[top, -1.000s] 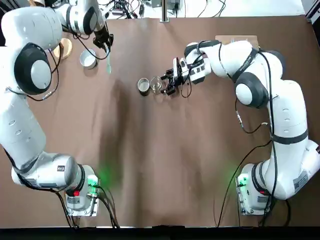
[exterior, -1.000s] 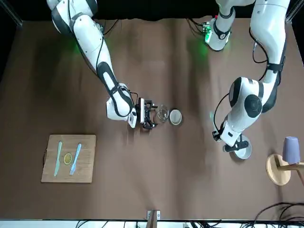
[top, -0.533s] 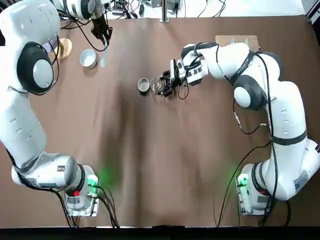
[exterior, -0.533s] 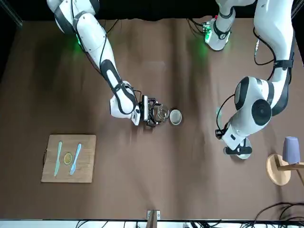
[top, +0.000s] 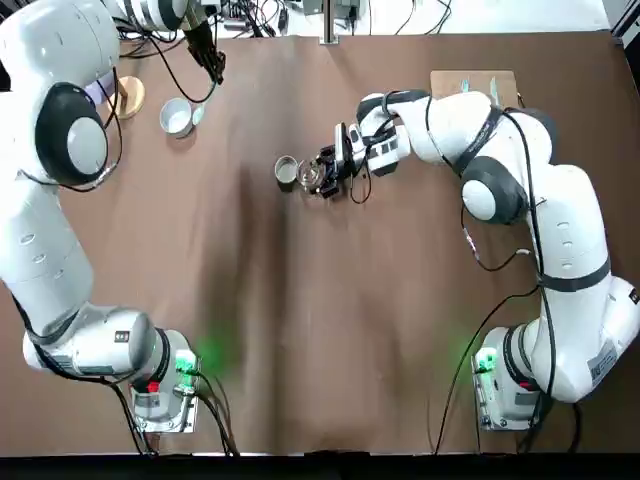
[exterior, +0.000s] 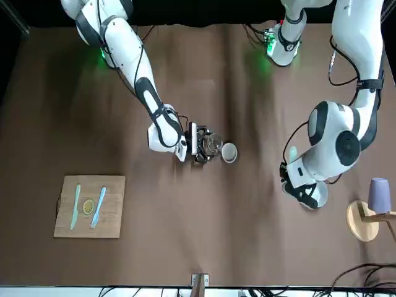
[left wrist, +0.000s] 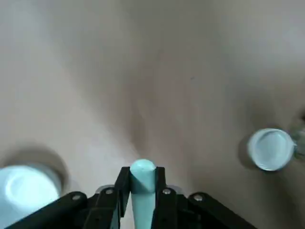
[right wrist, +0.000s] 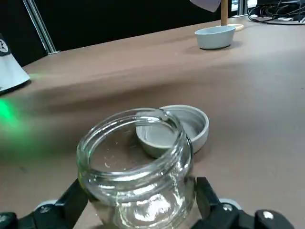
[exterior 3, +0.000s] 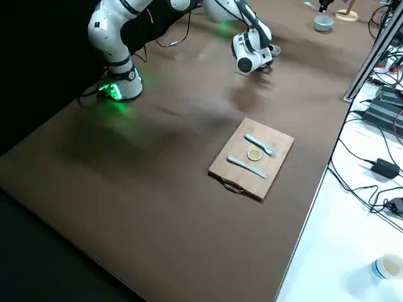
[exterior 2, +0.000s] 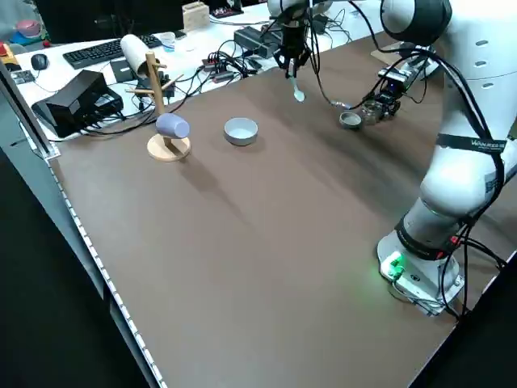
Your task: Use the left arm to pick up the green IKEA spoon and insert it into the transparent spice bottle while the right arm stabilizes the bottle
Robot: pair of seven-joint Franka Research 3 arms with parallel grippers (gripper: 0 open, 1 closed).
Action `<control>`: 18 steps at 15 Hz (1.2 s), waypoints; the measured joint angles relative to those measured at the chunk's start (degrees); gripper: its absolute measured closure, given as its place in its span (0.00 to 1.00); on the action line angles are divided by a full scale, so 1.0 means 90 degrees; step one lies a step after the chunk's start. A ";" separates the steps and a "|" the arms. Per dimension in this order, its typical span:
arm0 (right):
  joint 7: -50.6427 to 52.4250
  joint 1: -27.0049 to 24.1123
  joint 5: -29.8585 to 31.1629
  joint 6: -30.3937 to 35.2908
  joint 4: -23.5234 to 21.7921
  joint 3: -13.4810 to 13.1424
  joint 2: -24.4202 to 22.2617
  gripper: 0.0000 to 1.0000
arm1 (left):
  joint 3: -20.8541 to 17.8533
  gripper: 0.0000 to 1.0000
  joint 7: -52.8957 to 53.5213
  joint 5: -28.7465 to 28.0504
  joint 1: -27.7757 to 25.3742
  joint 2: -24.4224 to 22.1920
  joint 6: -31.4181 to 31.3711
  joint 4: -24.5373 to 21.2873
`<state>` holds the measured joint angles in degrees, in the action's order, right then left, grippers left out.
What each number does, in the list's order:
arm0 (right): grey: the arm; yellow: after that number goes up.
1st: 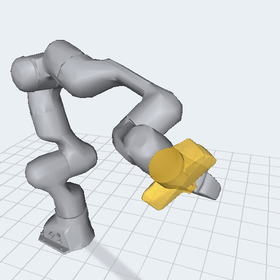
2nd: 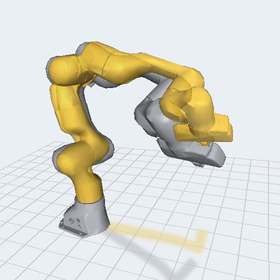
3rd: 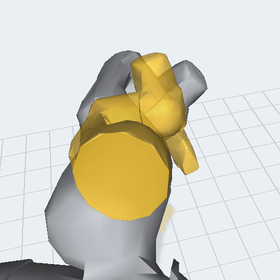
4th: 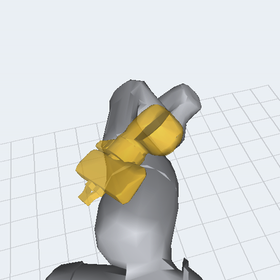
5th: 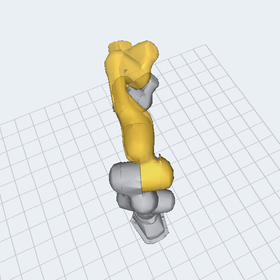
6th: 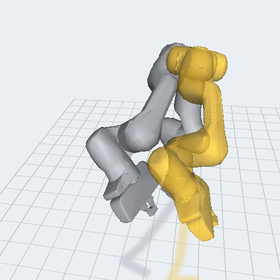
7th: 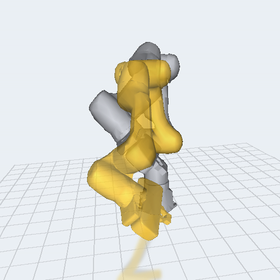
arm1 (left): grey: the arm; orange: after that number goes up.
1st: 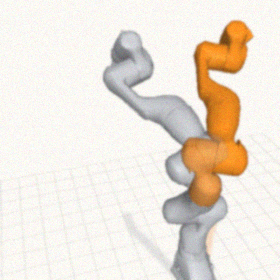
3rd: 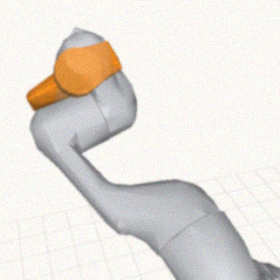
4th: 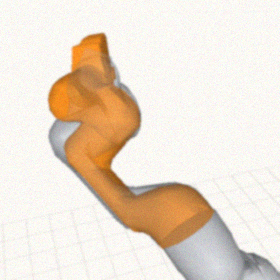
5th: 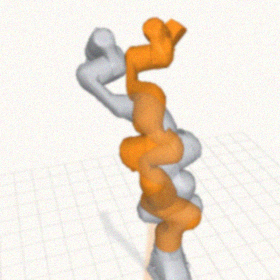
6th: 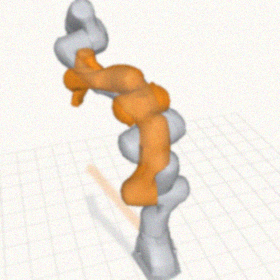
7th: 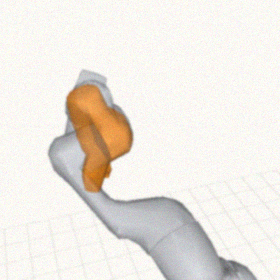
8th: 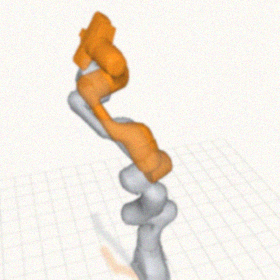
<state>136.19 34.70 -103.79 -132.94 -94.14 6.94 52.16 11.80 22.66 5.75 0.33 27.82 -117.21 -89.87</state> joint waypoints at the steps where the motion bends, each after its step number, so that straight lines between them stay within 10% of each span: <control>1: 0.0000 0.0000 -0.0001 0.0001 0.0003 -0.0001 0.0025 0.00 | -0.0001 0.75 0.0422 0.0366 -0.0082 0.0038 0.0019 0.0031; 18: 0.0013 0.0001 -0.0105 0.0017 0.0025 -0.0001 0.0053 0.00 | 0.0447 0.75 0.7127 0.6566 -0.0253 0.0863 0.0722 0.0352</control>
<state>136.31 34.70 -104.74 -132.79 -93.92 6.94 52.63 15.82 86.81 64.85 -1.95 35.58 -110.71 -86.70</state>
